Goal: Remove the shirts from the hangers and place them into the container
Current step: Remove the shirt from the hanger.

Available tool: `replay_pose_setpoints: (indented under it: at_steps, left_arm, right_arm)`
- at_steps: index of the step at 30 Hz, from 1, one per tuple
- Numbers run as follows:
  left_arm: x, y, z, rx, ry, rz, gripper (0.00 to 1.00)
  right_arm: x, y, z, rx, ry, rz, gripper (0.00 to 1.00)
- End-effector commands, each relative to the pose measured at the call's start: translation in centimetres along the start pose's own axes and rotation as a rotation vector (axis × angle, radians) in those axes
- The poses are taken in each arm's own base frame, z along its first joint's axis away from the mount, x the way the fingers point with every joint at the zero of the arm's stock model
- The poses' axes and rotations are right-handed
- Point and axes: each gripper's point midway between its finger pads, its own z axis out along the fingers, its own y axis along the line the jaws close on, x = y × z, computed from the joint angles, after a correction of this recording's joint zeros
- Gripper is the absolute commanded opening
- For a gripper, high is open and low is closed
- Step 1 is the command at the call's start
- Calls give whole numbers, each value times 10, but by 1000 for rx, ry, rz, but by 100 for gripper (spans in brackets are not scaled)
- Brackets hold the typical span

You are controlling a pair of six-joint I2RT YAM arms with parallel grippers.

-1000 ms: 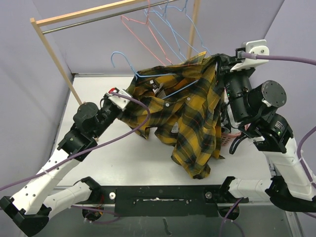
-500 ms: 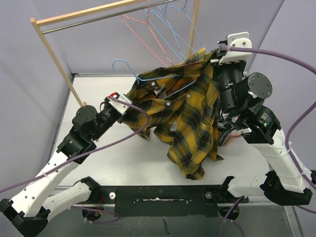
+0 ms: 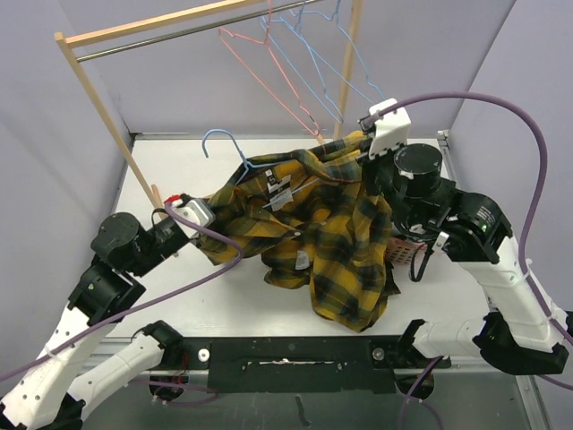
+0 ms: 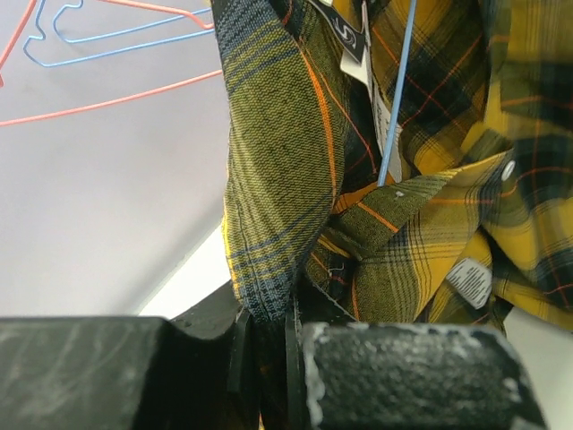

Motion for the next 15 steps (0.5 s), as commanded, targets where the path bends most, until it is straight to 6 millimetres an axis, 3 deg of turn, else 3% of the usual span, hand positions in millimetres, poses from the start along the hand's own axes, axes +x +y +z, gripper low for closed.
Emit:
replay_pose_setpoints:
  at_steps: [1,7,9,15]
  left_arm:
    - [-33,11,-33,-52,-30,-47,0]
    - [-20,19,-64,-118,179,-167,0]
    - [-19,23,-74,-151,255,-228,0]
    - [-3,16,-106,-174,448,-321,0]
  right_arm:
    - [30,38,-35,-282,84,123,0]
    - [61,70,-70,-520,135,187,0]
    - [82,85,-78,-595,180,187,1]
    - [130,103,-83,-656,288,185,3]
